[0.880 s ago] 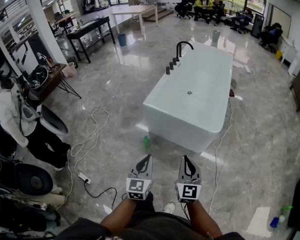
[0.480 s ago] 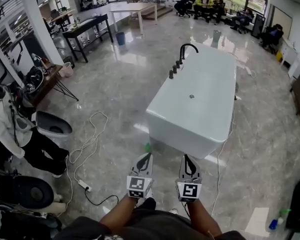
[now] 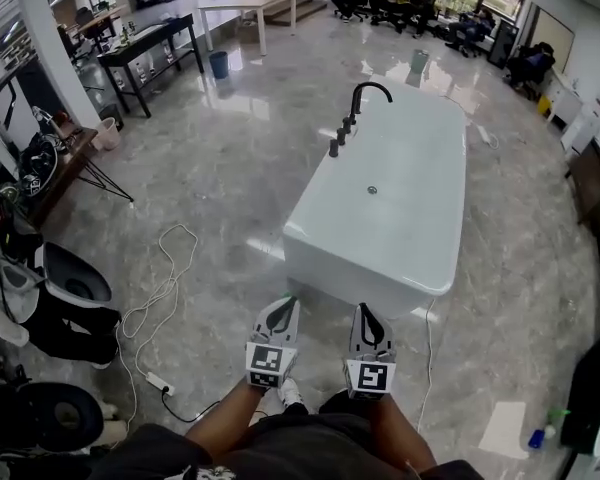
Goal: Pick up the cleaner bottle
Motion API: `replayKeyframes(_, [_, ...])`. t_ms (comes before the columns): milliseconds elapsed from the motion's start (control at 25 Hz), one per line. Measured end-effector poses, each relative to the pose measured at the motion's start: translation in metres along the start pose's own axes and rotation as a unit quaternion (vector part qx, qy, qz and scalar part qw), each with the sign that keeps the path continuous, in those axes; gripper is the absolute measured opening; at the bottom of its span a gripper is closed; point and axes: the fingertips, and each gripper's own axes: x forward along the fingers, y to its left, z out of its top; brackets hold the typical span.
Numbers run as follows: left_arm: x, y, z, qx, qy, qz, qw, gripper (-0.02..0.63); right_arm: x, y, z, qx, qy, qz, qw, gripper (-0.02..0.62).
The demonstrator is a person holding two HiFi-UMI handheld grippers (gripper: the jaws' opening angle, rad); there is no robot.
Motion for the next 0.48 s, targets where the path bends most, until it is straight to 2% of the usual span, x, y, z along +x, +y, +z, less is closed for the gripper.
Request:
replayKeyframes(80, [0.023,0.005,0.008,-0.012,0.002,0.0,0.9999,0.006,0.022,-0.011,0.001,-0.001,0.007,0.002,1.0,0.015])
replayKeyframes(200, [0.054,0.014,0.016,0.003,0.023,0.003,0.9997,0.006,0.055,-0.029,0.005,0.005,0.022,0.012,1.0,0.015])
replayKeyframes(480, [0.094,0.039,-0.028,0.006,0.06,0.025,0.9979,0.006,0.111,-0.029,-0.045,0.025,0.041,0.048,0.998,0.015])
